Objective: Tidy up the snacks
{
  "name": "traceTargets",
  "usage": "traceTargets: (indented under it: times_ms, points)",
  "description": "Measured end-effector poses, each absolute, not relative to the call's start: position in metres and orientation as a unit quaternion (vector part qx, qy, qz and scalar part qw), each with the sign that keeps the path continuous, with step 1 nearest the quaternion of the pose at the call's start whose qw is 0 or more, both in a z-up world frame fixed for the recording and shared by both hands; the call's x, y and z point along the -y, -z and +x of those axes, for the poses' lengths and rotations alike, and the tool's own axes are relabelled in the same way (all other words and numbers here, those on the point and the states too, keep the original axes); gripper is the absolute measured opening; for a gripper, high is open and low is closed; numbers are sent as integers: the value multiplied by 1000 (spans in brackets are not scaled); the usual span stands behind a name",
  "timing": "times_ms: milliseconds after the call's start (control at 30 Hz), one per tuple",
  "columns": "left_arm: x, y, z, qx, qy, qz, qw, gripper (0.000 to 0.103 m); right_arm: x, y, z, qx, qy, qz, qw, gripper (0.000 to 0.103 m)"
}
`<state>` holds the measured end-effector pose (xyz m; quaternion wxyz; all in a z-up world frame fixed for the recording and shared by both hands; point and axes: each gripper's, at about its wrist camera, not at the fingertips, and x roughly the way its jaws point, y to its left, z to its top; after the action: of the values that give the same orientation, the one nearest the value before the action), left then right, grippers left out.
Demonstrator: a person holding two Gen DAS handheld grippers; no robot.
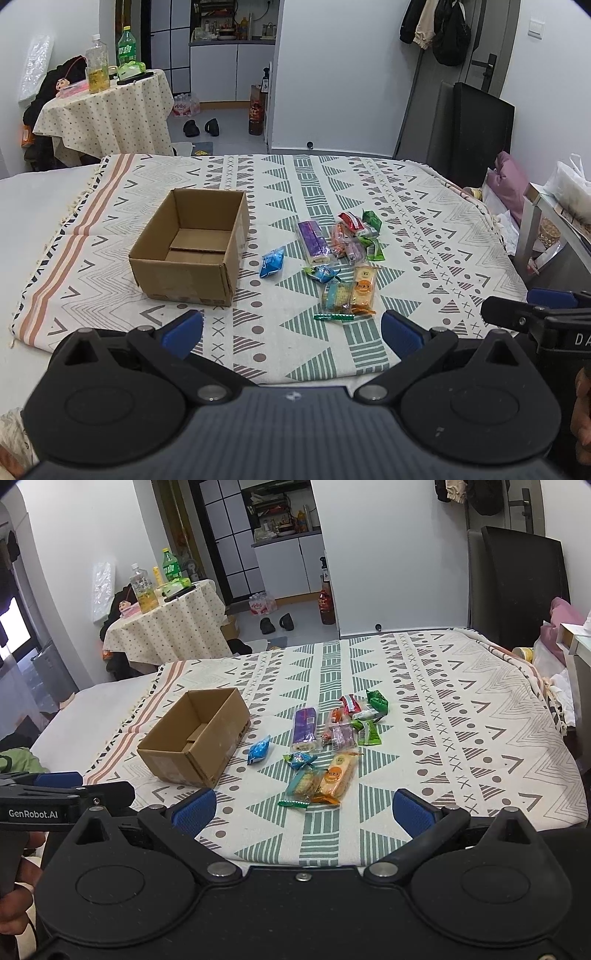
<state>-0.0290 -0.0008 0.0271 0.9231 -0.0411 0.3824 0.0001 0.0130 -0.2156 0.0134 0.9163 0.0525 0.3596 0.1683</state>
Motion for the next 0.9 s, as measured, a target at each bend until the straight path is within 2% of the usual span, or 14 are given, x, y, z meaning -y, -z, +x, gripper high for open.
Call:
traceTargets:
  times_ms: [900]
  points:
    - [2, -30, -33, -379, 1, -43, 924, 102, 214, -18, 11, -356, -171, 48, 917, 103]
